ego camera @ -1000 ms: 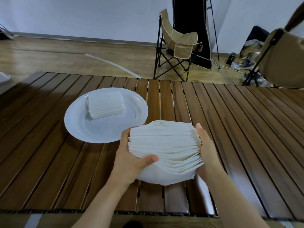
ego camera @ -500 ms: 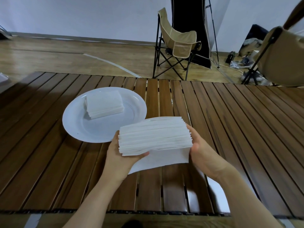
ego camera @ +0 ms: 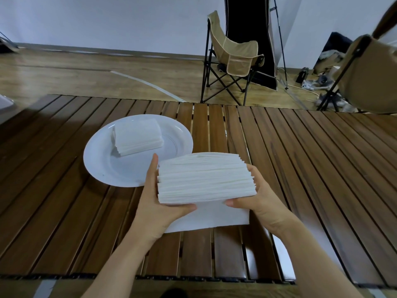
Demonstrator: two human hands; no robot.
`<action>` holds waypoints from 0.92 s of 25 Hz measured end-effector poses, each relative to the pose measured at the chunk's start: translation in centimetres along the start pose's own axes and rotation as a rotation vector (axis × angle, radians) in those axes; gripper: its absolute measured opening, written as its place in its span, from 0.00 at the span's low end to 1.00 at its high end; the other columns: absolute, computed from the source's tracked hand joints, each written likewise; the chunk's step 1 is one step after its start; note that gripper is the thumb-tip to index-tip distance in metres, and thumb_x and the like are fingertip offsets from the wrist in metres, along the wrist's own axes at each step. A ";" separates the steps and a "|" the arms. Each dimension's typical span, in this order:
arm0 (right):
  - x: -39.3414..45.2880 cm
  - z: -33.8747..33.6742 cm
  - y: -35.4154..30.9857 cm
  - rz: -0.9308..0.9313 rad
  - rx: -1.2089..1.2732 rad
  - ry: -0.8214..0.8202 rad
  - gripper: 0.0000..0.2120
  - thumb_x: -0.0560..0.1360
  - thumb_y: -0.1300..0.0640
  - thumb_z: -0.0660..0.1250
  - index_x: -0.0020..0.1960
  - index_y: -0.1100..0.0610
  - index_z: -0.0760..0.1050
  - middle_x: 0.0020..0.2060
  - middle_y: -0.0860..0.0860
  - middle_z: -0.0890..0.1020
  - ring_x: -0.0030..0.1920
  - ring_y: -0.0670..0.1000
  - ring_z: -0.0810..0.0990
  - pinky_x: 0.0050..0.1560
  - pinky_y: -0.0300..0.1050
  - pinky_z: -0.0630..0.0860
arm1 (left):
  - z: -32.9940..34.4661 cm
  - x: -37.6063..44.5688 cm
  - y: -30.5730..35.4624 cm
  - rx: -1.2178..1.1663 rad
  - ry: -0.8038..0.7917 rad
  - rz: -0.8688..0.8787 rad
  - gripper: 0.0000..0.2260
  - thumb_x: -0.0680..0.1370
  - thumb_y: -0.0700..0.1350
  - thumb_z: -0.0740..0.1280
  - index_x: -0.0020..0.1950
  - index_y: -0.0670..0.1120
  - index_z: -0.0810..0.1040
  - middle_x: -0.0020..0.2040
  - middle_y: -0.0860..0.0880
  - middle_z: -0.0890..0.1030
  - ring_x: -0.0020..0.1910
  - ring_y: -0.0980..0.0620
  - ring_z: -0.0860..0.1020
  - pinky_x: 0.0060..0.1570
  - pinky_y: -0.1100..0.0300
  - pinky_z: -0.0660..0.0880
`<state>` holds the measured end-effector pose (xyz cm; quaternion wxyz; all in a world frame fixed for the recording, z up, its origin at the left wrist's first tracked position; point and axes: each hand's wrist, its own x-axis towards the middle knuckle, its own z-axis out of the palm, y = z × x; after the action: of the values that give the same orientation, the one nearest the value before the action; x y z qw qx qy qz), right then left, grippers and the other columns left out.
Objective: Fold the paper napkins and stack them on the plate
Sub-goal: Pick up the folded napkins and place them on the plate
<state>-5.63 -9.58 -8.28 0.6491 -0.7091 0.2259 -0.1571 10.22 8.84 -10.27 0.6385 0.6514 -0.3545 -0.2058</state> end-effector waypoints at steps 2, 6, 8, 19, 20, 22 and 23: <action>0.0 0.1 0.1 -0.006 0.002 -0.002 0.44 0.53 0.53 0.80 0.65 0.47 0.66 0.59 0.48 0.77 0.62 0.49 0.75 0.58 0.48 0.77 | 0.4 0.0 0.0 -0.011 -0.020 0.002 0.54 0.63 0.32 0.77 0.77 0.53 0.47 0.64 0.64 0.71 0.66 0.64 0.69 0.56 0.73 0.71; 0.1 0.2 -0.1 -0.033 0.000 -0.029 0.44 0.55 0.54 0.80 0.67 0.48 0.65 0.60 0.48 0.77 0.62 0.48 0.75 0.59 0.48 0.77 | 0.5 0.0 0.1 -0.011 -0.060 -0.003 0.56 0.65 0.31 0.77 0.77 0.56 0.42 0.66 0.66 0.69 0.66 0.66 0.68 0.56 0.74 0.69; 0.2 0.0 -0.1 -0.035 -0.003 -0.035 0.42 0.57 0.57 0.80 0.68 0.47 0.65 0.60 0.48 0.77 0.63 0.48 0.75 0.61 0.49 0.77 | 0.1 -0.1 0.1 -0.002 -0.063 0.002 0.57 0.64 0.32 0.77 0.77 0.57 0.41 0.69 0.63 0.66 0.67 0.66 0.66 0.59 0.75 0.68; 0.0 -0.8 0.2 -0.019 0.015 -0.079 0.37 0.59 0.63 0.78 0.65 0.52 0.68 0.59 0.51 0.77 0.62 0.49 0.75 0.55 0.44 0.78 | 1.0 -0.1 0.6 0.036 -0.060 0.031 0.48 0.63 0.30 0.77 0.74 0.51 0.55 0.57 0.70 0.74 0.62 0.68 0.71 0.53 0.76 0.70; 0.0 -0.9 0.2 -0.020 0.021 -0.072 0.39 0.58 0.62 0.78 0.66 0.51 0.67 0.60 0.51 0.77 0.63 0.49 0.75 0.54 0.43 0.78 | 1.0 0.0 0.6 0.022 -0.076 0.029 0.50 0.63 0.29 0.77 0.76 0.51 0.52 0.58 0.70 0.74 0.62 0.68 0.71 0.53 0.77 0.70; 0.0 -1.1 0.2 -0.032 0.023 -0.067 0.41 0.58 0.62 0.78 0.67 0.50 0.66 0.61 0.50 0.76 0.63 0.49 0.74 0.54 0.43 0.78 | 0.9 0.0 0.4 0.010 -0.100 0.022 0.53 0.64 0.29 0.77 0.77 0.53 0.46 0.59 0.68 0.73 0.63 0.66 0.71 0.53 0.76 0.70; 0.0 -1.2 0.1 -0.039 0.018 -0.071 0.40 0.59 0.64 0.78 0.67 0.50 0.67 0.60 0.50 0.76 0.63 0.49 0.74 0.54 0.44 0.78 | 0.8 0.0 0.3 0.009 -0.100 0.015 0.55 0.64 0.30 0.76 0.77 0.53 0.44 0.60 0.68 0.73 0.63 0.66 0.71 0.53 0.76 0.70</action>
<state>-6.31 -10.60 -8.26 0.6598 -0.7128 0.1876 -0.1465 9.60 8.31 -10.09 0.6186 0.6406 -0.3916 -0.2317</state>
